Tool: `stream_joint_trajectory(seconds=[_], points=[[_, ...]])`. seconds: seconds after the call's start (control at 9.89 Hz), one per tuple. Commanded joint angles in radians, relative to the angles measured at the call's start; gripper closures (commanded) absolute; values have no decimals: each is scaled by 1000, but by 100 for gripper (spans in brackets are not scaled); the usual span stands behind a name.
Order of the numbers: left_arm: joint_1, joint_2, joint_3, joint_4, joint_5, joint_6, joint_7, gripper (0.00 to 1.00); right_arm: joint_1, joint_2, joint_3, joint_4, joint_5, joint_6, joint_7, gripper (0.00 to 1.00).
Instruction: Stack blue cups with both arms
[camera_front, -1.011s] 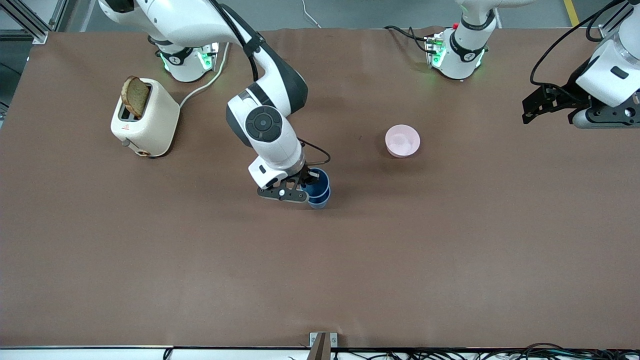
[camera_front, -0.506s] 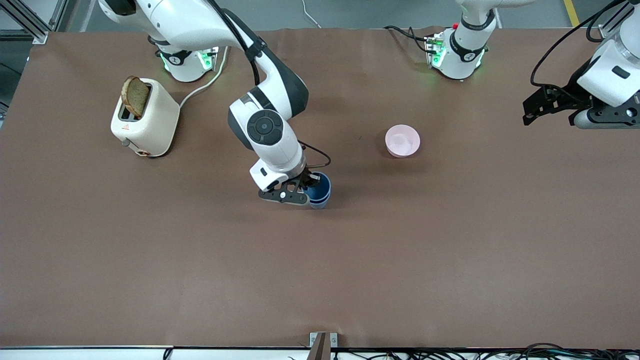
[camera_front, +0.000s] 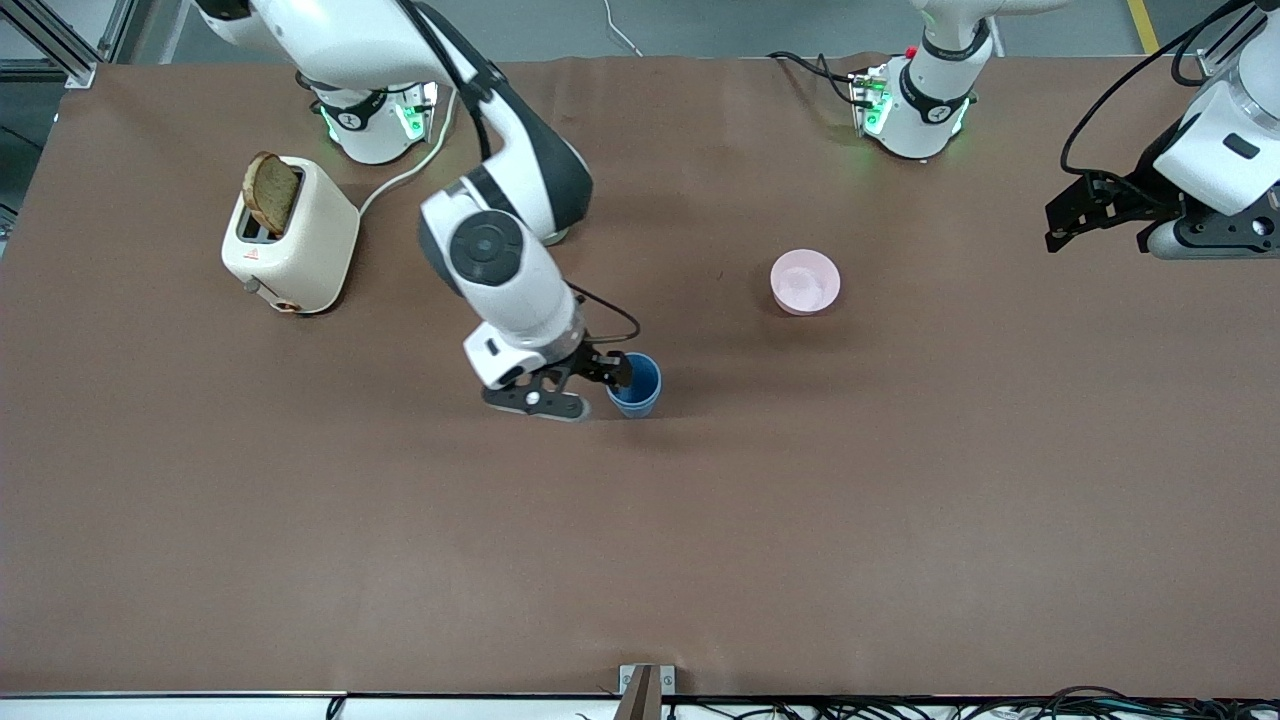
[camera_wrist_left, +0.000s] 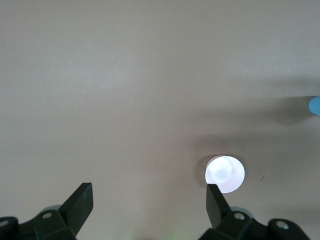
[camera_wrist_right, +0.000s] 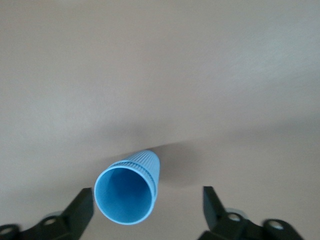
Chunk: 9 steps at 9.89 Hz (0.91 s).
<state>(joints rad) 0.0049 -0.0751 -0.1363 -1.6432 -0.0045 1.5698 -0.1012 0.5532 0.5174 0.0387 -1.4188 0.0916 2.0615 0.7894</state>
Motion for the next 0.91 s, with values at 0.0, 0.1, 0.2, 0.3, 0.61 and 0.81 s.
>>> stream_joint_trajectory(seconds=[0.0, 0.1, 0.2, 0.3, 0.61, 0.81], points=[[0, 0, 1, -43, -5, 12, 18, 0, -100, -158, 13, -40, -13, -157, -45, 0], [0, 1, 1, -43, -5, 12, 18, 0, -163, -218, 13, -43, -13, -243, -95, 0], [-5, 3, 1, -41, -5, 12, 18, 0, -238, -268, 13, -45, -13, -321, -158, 0], [-3, 4, 1, -38, -5, 12, 18, 0, -315, -308, 13, -46, -19, -393, -230, 0], [-2, 11, 1, -26, -5, 7, 17, 0, -511, -408, 13, -92, -53, -501, -477, 0], [1, 29, 1, 18, -5, 7, 12, 0, -616, -476, -6, -141, -55, -503, -686, 0]])
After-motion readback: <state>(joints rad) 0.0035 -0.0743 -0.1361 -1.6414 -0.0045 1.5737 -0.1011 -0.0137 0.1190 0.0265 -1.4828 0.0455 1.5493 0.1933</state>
